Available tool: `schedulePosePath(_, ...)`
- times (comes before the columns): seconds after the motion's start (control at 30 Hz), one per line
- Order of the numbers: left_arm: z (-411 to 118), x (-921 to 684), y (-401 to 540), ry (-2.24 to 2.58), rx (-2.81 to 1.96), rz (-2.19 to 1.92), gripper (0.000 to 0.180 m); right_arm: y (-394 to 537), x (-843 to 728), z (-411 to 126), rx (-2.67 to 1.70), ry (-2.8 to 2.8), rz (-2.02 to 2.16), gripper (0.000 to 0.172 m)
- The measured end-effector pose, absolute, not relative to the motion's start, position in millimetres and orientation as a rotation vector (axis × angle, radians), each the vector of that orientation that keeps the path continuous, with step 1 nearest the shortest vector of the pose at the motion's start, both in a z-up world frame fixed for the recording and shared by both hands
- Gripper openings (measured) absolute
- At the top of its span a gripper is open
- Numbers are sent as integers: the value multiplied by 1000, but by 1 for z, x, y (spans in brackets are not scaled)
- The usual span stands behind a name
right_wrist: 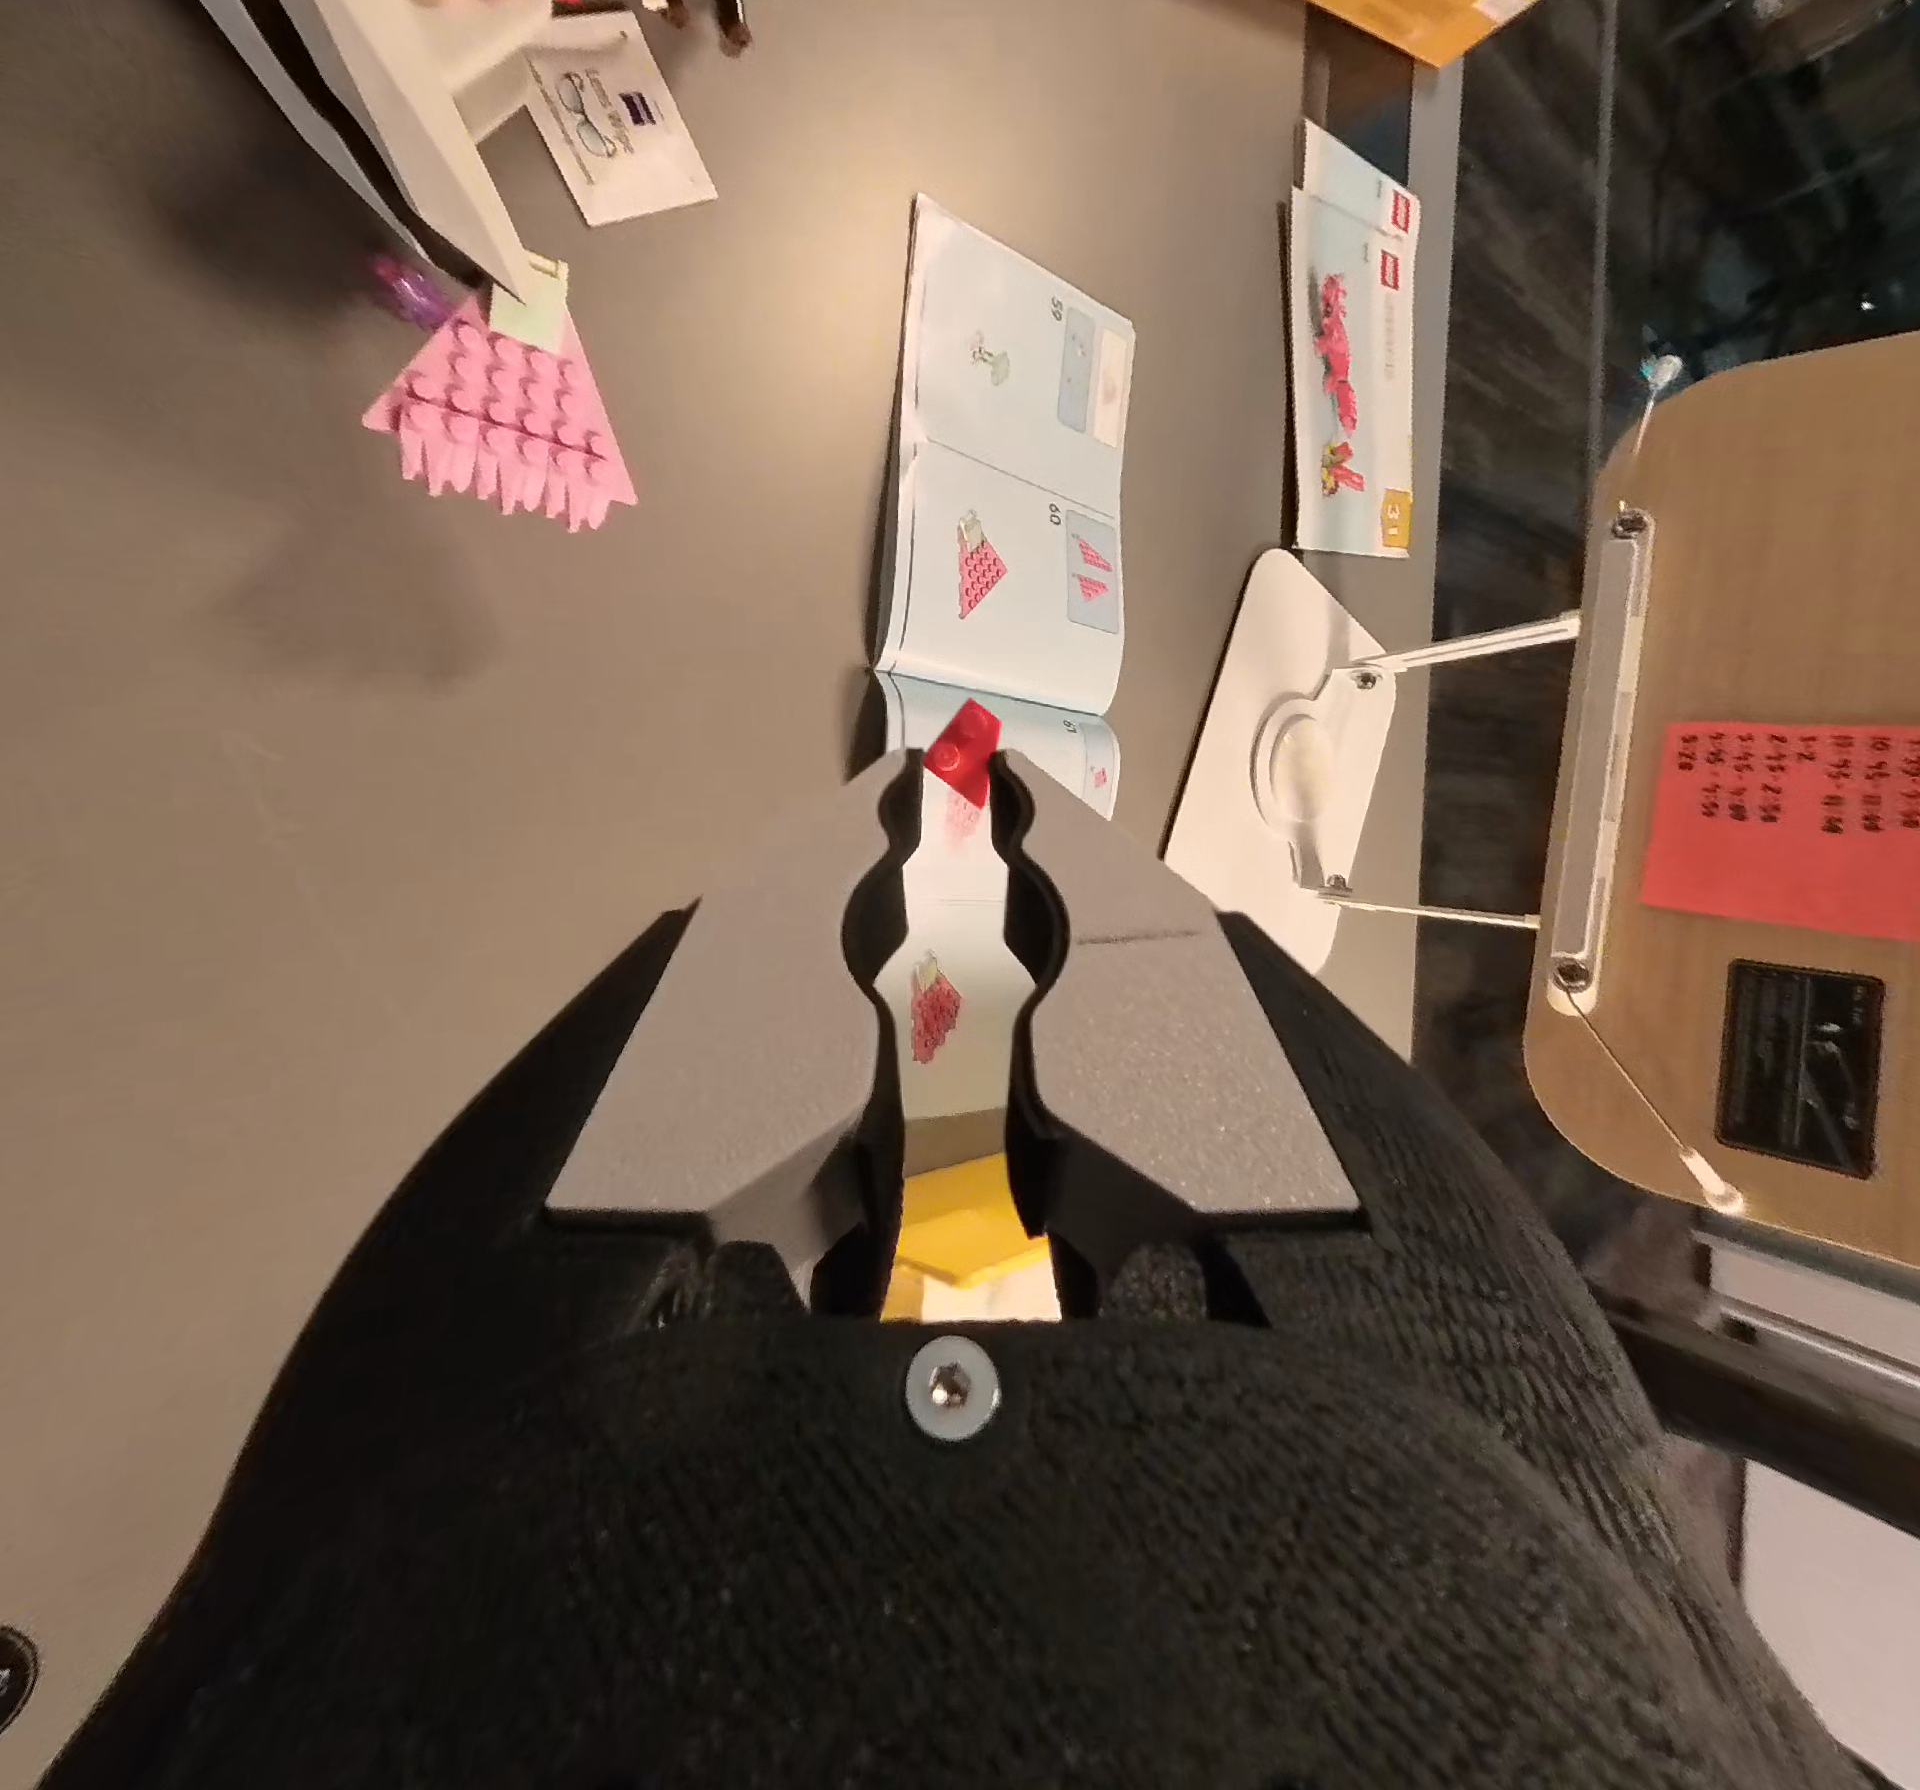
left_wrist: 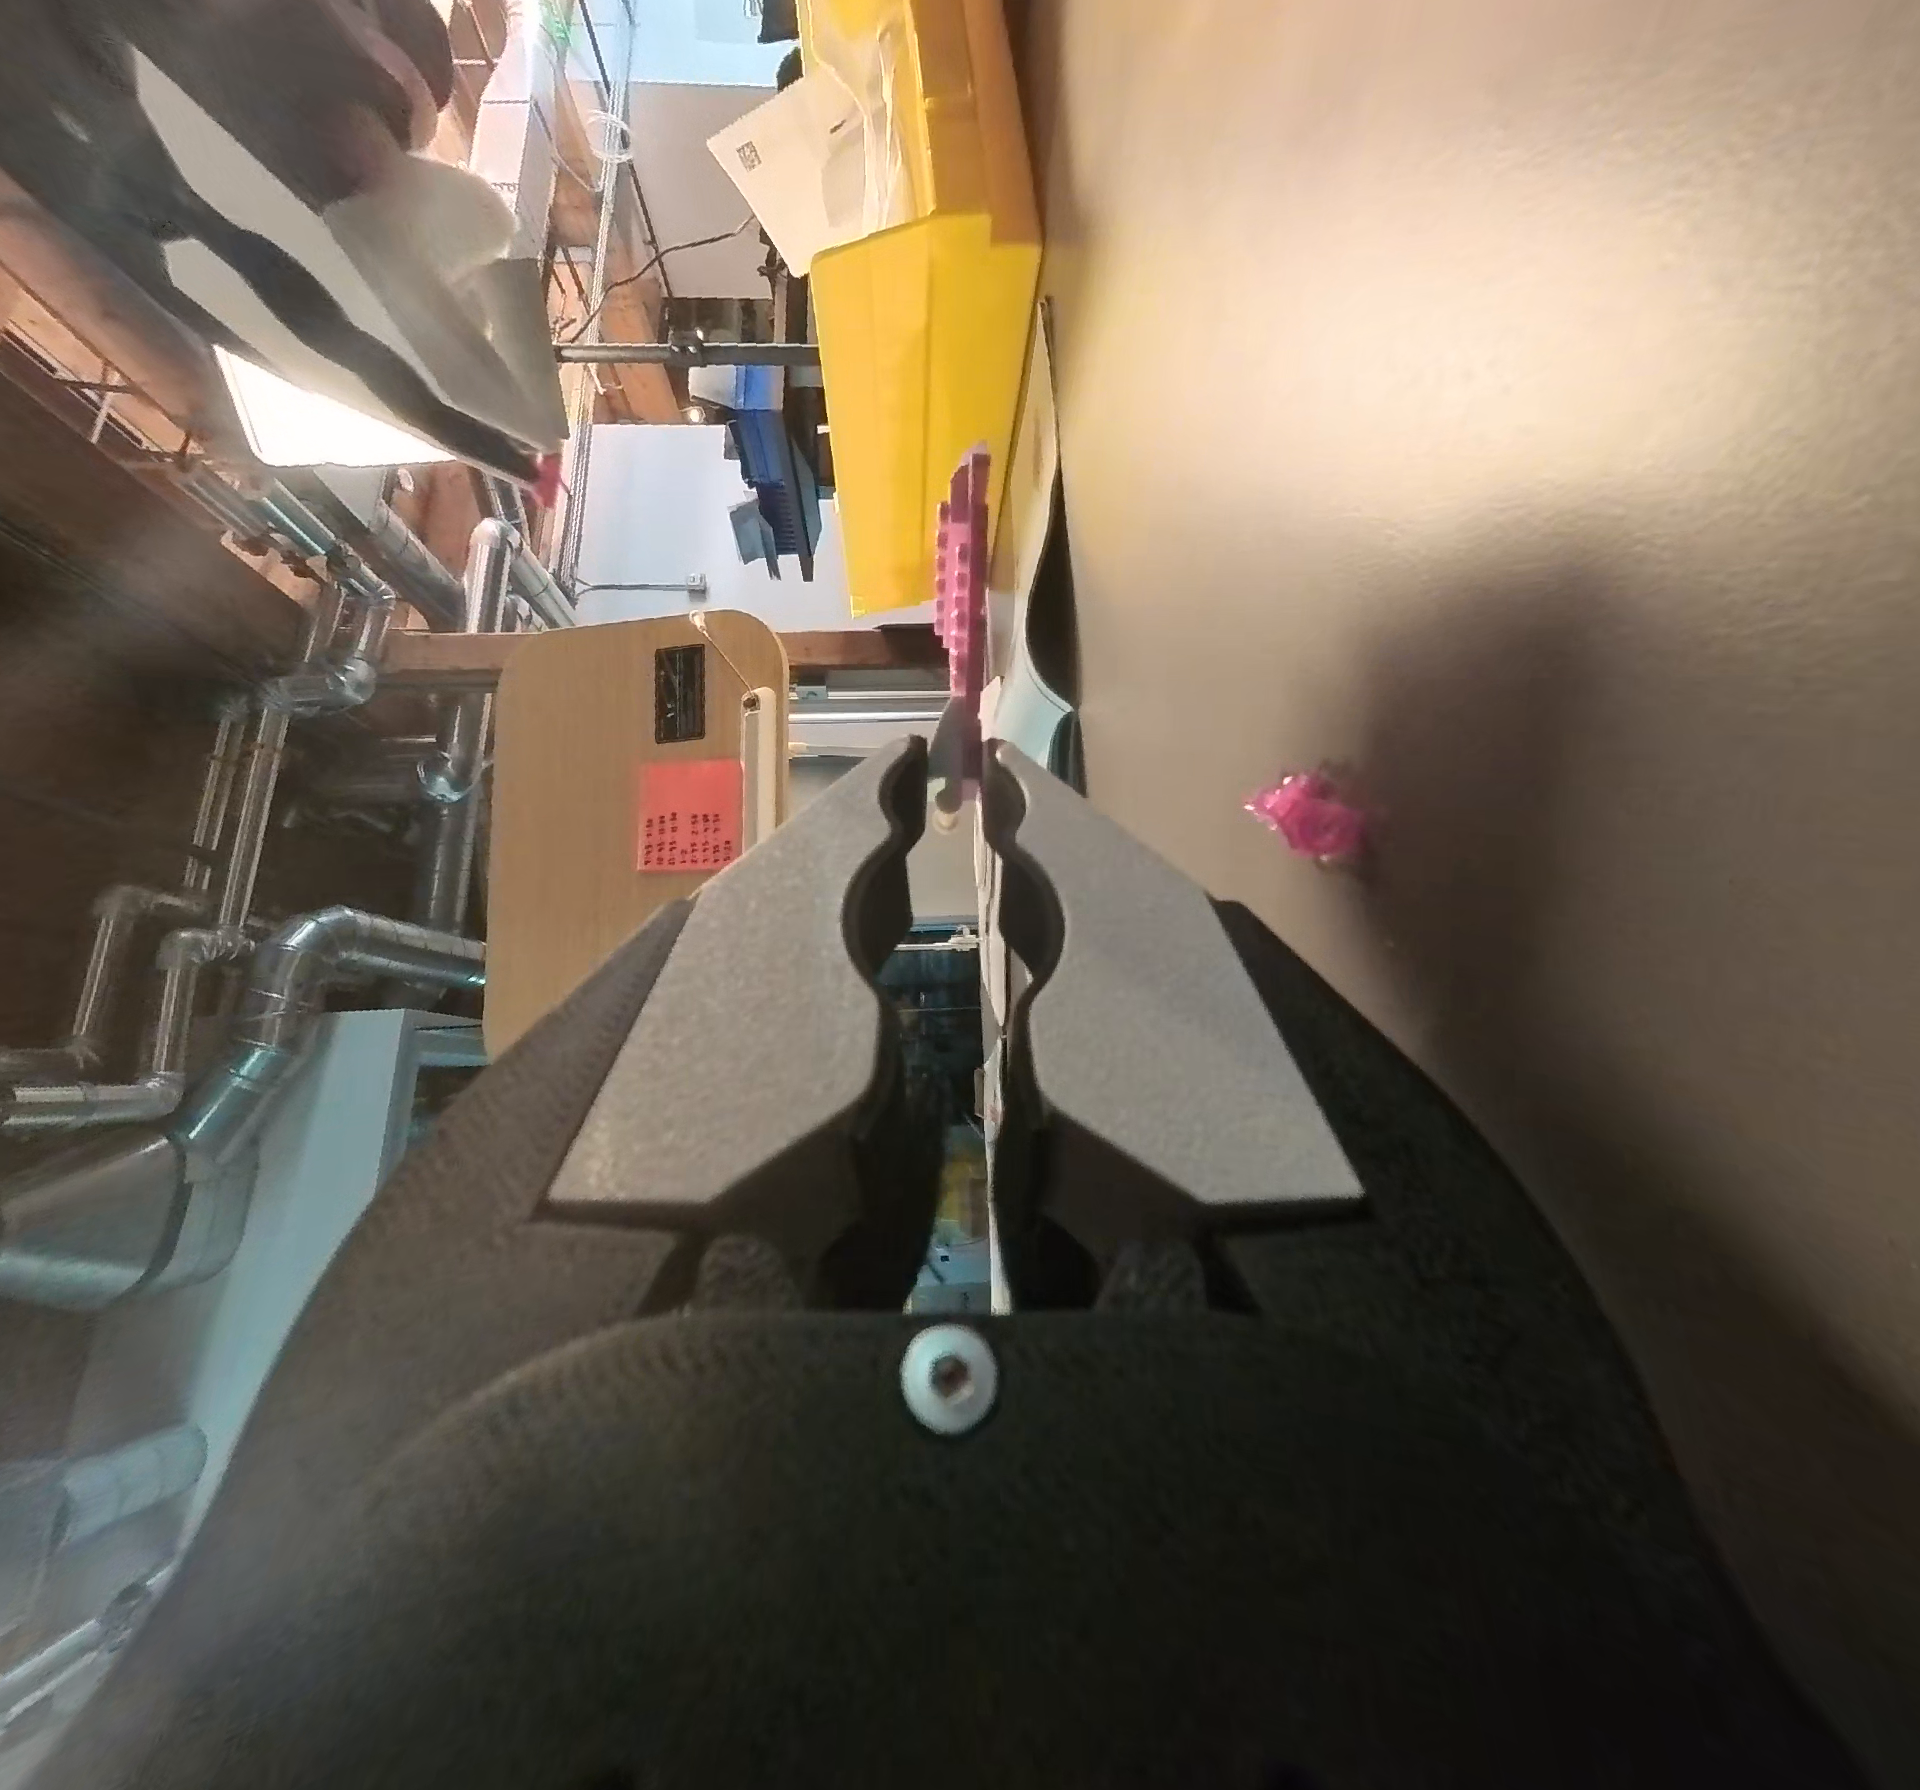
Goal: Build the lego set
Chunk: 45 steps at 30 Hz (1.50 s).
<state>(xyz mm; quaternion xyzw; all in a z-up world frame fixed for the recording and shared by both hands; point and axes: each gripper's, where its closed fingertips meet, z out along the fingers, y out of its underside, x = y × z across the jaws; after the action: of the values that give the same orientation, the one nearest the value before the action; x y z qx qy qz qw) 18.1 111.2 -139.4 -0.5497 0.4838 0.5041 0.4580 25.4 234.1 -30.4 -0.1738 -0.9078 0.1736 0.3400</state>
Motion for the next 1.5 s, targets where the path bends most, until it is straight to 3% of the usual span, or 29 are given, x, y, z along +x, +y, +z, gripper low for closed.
schedulePosePath(0.13, -138, 18, 111, 1184, -1350, 1243, 9, 216, 26, -36, -441, -2408, 543, 11)
schedulePosePath(0.33, -133, 20, 111, 1174, -1323, 1249, 9, 130, 40, -86, -256, -2693, 911, 11)
schedulePosePath(0.5, -132, 22, 110, 1171, -1311, 1245, 9, 117, 36, -120, -184, -2841, 868, 11)
schedulePosePath(1.5, -130, 22, 109, 1157, -1314, 1230, 9, 122, 35, -130, -112, -3011, 665, 12)
